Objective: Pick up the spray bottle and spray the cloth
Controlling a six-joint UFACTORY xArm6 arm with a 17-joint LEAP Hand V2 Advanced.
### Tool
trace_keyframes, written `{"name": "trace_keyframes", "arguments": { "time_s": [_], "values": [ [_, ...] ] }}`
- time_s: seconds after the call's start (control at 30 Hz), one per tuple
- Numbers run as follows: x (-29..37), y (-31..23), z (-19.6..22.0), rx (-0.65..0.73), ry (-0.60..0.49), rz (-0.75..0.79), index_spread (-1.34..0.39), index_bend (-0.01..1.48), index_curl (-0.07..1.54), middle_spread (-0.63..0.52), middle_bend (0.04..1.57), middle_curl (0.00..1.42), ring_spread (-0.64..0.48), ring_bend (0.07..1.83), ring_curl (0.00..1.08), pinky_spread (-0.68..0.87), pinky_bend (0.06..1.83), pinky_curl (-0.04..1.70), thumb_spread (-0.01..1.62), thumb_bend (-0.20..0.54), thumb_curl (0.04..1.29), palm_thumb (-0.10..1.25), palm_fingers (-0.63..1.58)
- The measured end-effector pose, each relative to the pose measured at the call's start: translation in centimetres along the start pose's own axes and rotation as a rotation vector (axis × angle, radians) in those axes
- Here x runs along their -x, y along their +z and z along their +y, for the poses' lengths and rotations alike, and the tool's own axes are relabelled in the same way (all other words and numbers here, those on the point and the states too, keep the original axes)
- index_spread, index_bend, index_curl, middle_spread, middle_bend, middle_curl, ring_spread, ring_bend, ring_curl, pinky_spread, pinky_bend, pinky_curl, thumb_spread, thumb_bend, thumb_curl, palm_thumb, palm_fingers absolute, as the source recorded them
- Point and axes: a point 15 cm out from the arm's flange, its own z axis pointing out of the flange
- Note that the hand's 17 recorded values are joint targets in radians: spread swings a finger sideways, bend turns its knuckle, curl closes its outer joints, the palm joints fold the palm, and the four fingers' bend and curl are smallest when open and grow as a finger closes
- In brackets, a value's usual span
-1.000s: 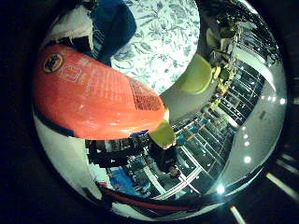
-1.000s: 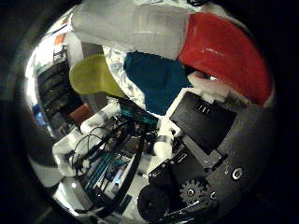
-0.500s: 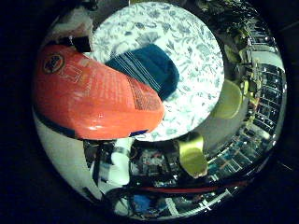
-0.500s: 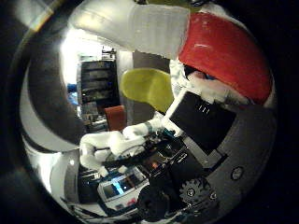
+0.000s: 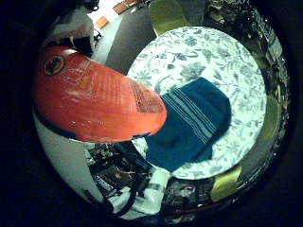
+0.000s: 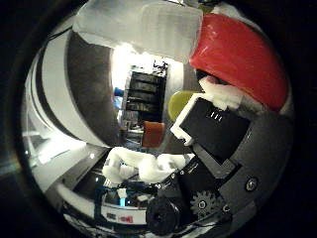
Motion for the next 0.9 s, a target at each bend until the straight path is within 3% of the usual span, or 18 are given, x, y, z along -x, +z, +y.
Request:
{"name": "trace_keyframes", "arguments": {
  "time_s": [0.5,0.9],
  "values": [
    [-4.4,6.4,-0.9,-0.224,-0.096,-0.13,-0.22,1.05,0.79,-0.07,1.33,0.6,-0.15,1.46,0.56,-0.19,1.34,0.77,0.49,-0.02,0.94,1.08,1.22],
    [-4.9,9.4,-2.6,-0.278,-0.041,-0.184,-0.22,1.05,0.79,-0.07,1.33,0.6,-0.15,1.46,0.56,-0.19,1.34,0.76,0.48,-0.018,0.94,1.08,1.22]
  ]
}}
